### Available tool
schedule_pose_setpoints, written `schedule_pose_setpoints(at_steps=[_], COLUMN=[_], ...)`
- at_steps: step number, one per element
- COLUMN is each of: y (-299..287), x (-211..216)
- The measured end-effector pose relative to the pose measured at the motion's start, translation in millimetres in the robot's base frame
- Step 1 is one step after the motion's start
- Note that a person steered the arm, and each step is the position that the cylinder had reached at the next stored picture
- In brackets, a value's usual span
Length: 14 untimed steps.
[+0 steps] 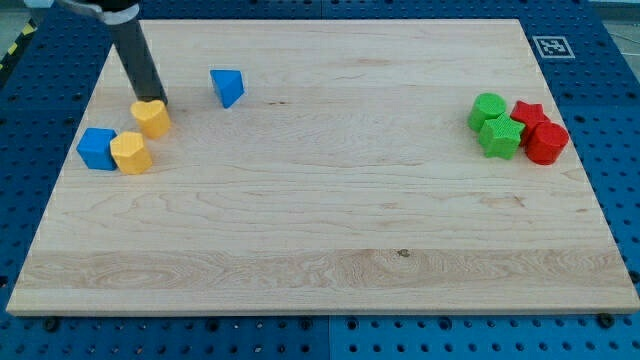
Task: Move blue triangle into blue cube
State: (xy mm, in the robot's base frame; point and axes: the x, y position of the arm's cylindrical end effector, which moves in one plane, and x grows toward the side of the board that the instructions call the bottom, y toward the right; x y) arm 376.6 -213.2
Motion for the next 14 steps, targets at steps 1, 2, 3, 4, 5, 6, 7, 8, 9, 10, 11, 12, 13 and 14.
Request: schedule_pose_setpoints(at_steps=[1,2,3,4,5,6,7,8,9,10,11,12,13,14], y=[-0.2,-2.6,-2.6,20.6,63.1,118.4,137.0,137.0,130.4,99.9,73.0,47.3,21.4,-8.6], x=[24.9,27.1,16.1,15.6,15.6,14.9,-1.8,-29.9,-46.7,-48.0,-46.2,-45.9,-45.9,-45.9])
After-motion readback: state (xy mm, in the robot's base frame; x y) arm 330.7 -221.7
